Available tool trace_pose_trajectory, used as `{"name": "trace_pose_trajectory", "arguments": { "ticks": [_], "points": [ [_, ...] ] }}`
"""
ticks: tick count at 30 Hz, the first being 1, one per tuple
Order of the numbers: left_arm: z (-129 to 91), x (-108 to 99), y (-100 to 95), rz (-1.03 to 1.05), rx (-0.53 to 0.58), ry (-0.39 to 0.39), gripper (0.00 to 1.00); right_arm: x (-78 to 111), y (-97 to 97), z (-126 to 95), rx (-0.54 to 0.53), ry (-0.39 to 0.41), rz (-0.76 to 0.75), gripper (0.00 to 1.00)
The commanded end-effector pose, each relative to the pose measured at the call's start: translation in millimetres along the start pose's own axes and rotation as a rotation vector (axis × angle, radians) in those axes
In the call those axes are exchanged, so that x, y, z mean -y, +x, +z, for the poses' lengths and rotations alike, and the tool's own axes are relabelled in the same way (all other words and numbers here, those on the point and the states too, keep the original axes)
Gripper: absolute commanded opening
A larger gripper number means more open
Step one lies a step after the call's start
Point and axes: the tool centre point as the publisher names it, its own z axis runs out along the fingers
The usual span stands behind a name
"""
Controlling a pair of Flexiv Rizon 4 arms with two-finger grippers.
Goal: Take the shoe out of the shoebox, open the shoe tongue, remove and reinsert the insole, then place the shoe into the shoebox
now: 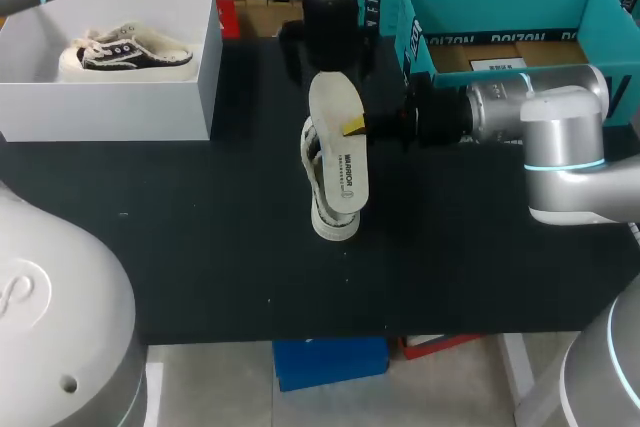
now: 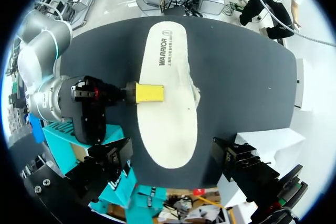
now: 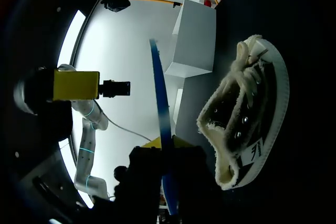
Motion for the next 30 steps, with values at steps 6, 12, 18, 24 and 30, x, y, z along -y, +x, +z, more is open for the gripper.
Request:
{"name": "trace_pose_trajectory", "arguments": {
  "ticks": [6, 12, 18, 24, 30],
  "points": [
    [2.7, -35.9, 7.2, -0.018, -0.012, 0.013, 1.0, -0.4, -0.4, 0.6, 0.001, 0.001, 0.001, 0.0],
    [4.5, -53.4, 9.5, -0.031, -0.013, 0.011, 1.0, -0.4, -0.4, 0.6, 0.001, 0.001, 0.001, 0.0],
    [7.9, -54.9, 8.3, -0.037, -0.012, 0.017, 1.0, -0.4, -0.4, 0.6, 0.001, 0.001, 0.001, 0.0],
    [7.6, -41.8, 7.0, -0.038, -0.002, 0.023, 1.0, -0.4, -0.4, 0.6, 0.001, 0.001, 0.001, 0.0],
    [1.7, -19.1, 4.2, -0.015, -0.004, 0.022, 1.0, -0.4, -0.4, 0.6, 0.001, 0.001, 0.001, 0.0]
  ]
}}
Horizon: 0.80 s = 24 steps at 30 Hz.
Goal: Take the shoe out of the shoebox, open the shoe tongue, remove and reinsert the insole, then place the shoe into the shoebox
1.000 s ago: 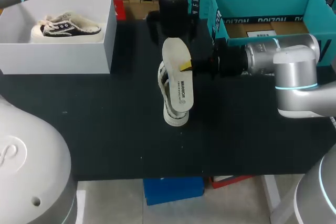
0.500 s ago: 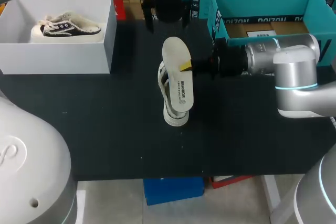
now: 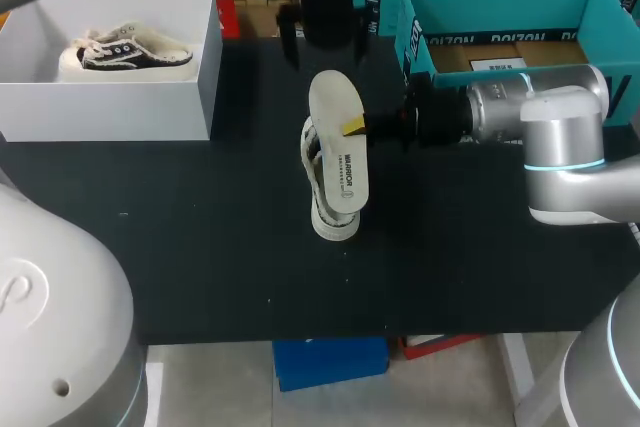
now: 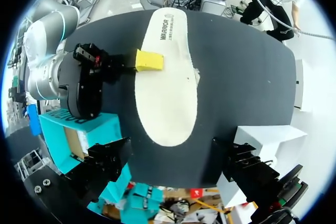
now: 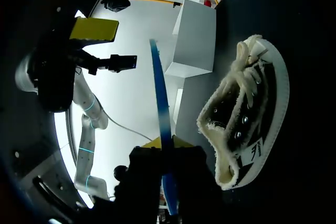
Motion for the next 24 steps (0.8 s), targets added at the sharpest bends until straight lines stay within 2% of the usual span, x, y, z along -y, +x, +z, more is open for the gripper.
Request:
{"name": "trace_pose_trajectory", "arguments": {
  "ticks": [1, 13, 24],
  "points": [
    [-5.9, 20.1, 2.4, 0.006, 0.001, -0.018, 1.0, -0.4, -0.4, 0.6, 0.001, 0.001, 0.0, 0.0],
    [-12.6, 83.6, 1.9, 0.006, 0.021, -0.016, 1.0, -0.4, -0.4, 0.6, 0.001, 0.001, 0.0, 0.0],
    [-1.9, 131.5, -5.7, 0.019, 0.031, -0.016, 1.0, -0.4, -0.4, 0.6, 0.001, 0.001, 0.0, 0.0]
  ]
}}
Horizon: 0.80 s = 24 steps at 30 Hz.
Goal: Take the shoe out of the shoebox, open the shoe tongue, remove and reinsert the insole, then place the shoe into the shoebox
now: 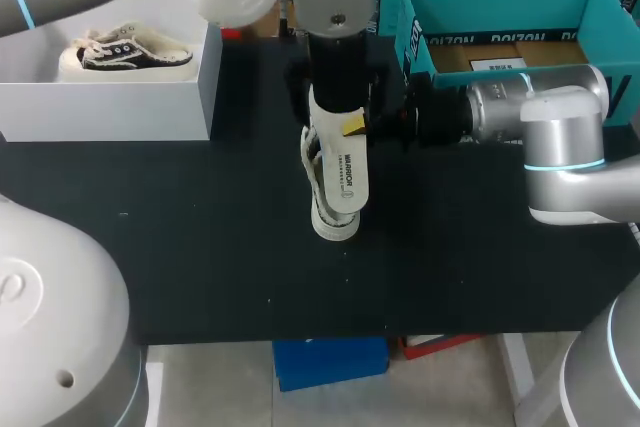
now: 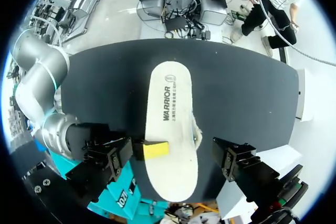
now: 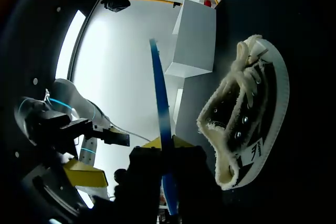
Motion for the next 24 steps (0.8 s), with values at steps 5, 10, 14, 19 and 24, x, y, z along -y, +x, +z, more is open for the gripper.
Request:
{"name": "trace_pose_trajectory", "arguments": {
  "ticks": [5, 10, 14, 19, 24],
  "points": [
    [7.4, 31.0, -4.3, 0.009, 0.025, -0.038, 1.0, -0.4, -0.4, 0.6, 0.001, 0.001, 0.0, 0.0],
    [9.3, 46.0, -4.3, -0.011, 0.068, -0.045, 1.0, -0.4, -0.4, 0.6, 0.001, 0.001, 0.0, 0.0],
    [10.4, 58.0, -2.3, -0.023, 0.086, -0.042, 1.0, -0.4, -0.4, 0.6, 0.001, 0.001, 0.0, 0.0],
    [6.6, 64.6, 3.2, -0.045, 0.148, -0.051, 1.0, -0.4, -0.4, 0.6, 0.001, 0.001, 0.0, 0.0],
    [4.4, 58.3, 12.5, -0.065, 0.309, -0.036, 1.0, -0.4, -0.4, 0.6, 0.001, 0.001, 0.0, 0.0]
  ]
}}
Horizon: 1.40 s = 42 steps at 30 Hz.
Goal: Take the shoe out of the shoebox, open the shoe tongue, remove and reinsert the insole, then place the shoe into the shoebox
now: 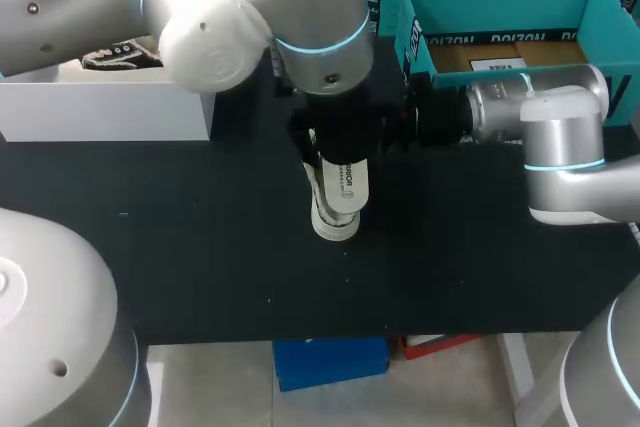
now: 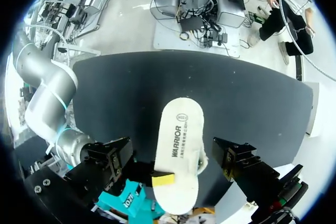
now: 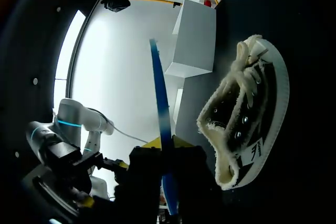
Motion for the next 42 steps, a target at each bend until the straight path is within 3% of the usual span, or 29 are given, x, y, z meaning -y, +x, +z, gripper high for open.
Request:
{"name": "trace_pose_trajectory", "arguments": {
  "ticks": [1, 10, 20, 29, 42],
  "points": [
    [-1.8, -5.2, 21.5, -0.015, 0.227, 0.018, 1.0, -0.3, -0.3, 0.6, 0.001, 0.001, 0.0, 0.0],
    [-6.9, -24.9, 41.1, -0.05, 0.581, 0.106, 1.0, -0.3, -0.3, 0.6, 0.001, 0.001, 0.0, 0.0],
    [-4.1, -40.5, 48.0, -0.051, 0.808, 0.151, 1.0, -0.3, -0.3, 0.6, 0.001, 0.001, 0.0, 0.0],
    [-1.6, -47.3, 56.8, -0.088, 0.924, 0.117, 1.0, -0.3, -0.3, 0.6, 0.001, 0.001, 0.0, 0.0],
    [8.1, -63.6, 73.3, -0.085, 0.993, 0.055, 1.0, -0.3, -0.3, 0.6, 0.001, 0.001, 0.0, 0.0]
  ]
}}
